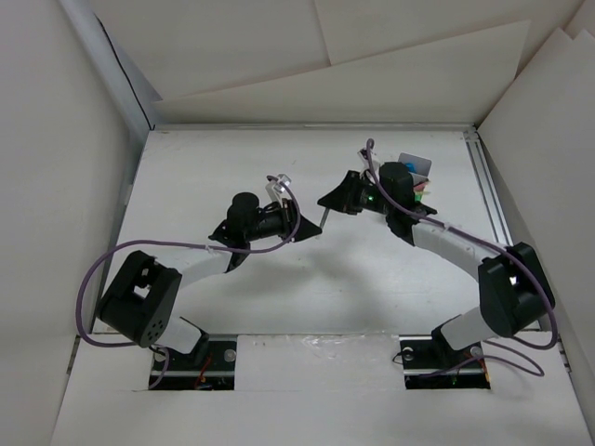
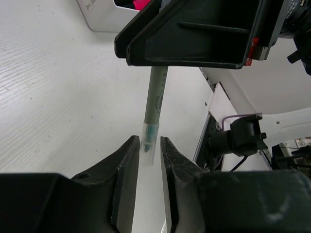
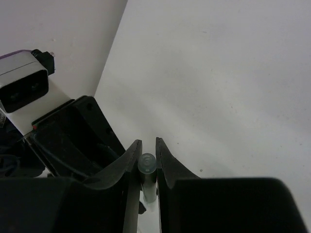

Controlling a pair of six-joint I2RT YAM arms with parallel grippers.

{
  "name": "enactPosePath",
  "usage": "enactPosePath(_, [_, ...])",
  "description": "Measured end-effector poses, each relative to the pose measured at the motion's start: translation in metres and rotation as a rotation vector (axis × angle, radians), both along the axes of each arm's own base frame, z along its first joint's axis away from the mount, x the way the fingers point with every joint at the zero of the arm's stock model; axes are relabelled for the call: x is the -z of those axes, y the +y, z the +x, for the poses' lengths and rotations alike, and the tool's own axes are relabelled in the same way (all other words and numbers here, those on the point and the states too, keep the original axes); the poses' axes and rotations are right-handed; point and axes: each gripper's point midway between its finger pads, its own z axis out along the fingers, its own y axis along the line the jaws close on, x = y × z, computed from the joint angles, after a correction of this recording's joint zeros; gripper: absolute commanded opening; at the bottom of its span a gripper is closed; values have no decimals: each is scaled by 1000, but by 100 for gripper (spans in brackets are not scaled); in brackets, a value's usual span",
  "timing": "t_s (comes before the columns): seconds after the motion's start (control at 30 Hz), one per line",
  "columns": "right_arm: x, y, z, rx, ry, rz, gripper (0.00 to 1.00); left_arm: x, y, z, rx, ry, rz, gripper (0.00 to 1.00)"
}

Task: Sort the stationery into containers
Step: Place the pen in the storage box.

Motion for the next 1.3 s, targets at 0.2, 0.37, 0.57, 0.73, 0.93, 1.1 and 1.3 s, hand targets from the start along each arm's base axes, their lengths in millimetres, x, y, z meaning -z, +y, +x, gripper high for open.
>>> enactPosePath(0.2, [-12, -16, 12, 78, -31, -4, 9, -6, -1, 1, 6, -25, -18, 100])
enactPosePath(0.37, [-31, -78, 48, 305, -63, -30, 9, -6, -1, 3, -4, -35, -14, 100])
enactPosePath(0.57, [-65, -194, 91, 773, -142, -106, 9, -2, 4, 10, -45, -62, 24, 100])
enactPosePath(0.73, [-68, -261, 102, 1077, -154, -186, 9, 0, 5, 12, -50, -81, 41, 100])
enactPosePath(0.93, [-38, -292, 119, 1236, -94, -308, 9, 1, 5, 9, -34, -83, 43, 100])
enactPosePath(1.1, [-4, -297, 131, 1269, -33, -403, 8, 1, 4, 8, -26, -83, 40, 100])
enactPosePath(1.3, [18, -287, 134, 1277, -5, -472, 9, 1, 4, 8, -23, -83, 40, 100])
